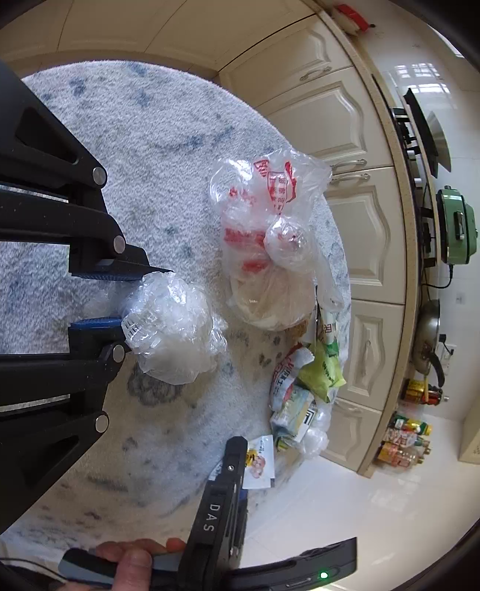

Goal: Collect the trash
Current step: 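Grasp the clear plastic wrap with the left gripper while the right grasps the white-yellow wrapper, then carry the plastic wrap and wrapper in both grippers to the blue bin and open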

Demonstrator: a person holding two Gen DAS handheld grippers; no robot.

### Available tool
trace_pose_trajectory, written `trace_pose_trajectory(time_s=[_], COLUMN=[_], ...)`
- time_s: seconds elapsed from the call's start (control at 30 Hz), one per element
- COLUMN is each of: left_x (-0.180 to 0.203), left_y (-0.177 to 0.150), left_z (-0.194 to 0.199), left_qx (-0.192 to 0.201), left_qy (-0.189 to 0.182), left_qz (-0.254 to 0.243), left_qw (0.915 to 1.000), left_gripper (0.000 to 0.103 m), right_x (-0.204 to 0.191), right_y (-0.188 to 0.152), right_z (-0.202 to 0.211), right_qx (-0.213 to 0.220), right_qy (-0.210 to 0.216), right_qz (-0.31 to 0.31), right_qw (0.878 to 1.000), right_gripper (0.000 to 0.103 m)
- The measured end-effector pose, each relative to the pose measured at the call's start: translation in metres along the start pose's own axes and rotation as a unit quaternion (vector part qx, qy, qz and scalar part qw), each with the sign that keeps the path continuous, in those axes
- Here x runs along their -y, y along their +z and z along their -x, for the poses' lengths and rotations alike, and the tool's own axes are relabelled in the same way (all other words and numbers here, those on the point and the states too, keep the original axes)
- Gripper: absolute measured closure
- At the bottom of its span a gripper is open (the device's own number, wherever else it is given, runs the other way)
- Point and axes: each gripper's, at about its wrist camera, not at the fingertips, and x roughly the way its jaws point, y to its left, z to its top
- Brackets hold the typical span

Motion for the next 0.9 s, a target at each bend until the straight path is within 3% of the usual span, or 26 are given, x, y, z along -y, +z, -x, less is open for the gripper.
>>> trace_pose_trajectory(time_s=[0.37,0.9], left_x=[0.012,0.091], left_y=[-0.003,0.033], left_z=[0.015,0.079], left_qx=[0.008,0.081], left_qy=[-0.026,-0.058], left_qz=[0.025,-0.023], left_qw=[0.9993,0.9947], left_gripper=[0.094,0.094], right_x=[0.017,0.072], right_y=[-0.014,-0.033], right_z=[0.03,0.138], right_qx=[0.023,0.107], right_qy=[0.035,0.005], right_qz=[-0.022,-0.047], right_qw=[0.999,0.993], right_gripper=[0.079,0.079])
